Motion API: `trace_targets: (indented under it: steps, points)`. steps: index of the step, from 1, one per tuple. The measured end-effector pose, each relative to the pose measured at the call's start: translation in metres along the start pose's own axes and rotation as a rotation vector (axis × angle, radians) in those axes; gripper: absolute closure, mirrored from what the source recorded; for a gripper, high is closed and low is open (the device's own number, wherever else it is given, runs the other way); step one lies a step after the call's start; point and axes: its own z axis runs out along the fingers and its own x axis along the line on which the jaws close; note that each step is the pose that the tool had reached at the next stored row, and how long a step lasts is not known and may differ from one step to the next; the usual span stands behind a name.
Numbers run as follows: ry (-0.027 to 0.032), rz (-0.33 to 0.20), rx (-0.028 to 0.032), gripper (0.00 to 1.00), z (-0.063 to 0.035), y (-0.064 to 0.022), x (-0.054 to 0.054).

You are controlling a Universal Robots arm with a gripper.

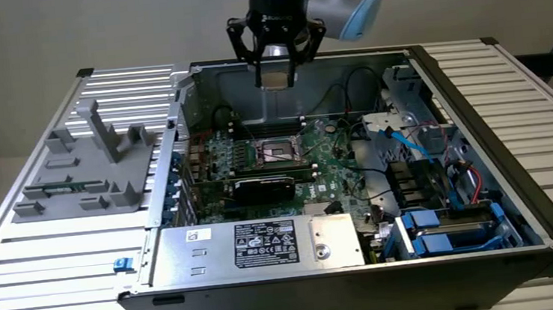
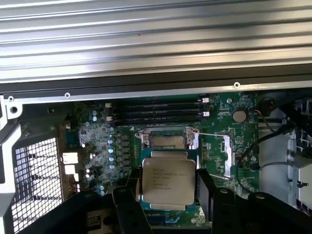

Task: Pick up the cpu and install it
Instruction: 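Place the cpu into insertion slot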

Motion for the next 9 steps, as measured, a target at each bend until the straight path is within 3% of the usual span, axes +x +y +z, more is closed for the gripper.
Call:
trace_targets:
  steps: [9]
  points:
    - [-0.0005, 0.141, -0.0072, 0.45, 0.0013, 0.0, -0.0001]
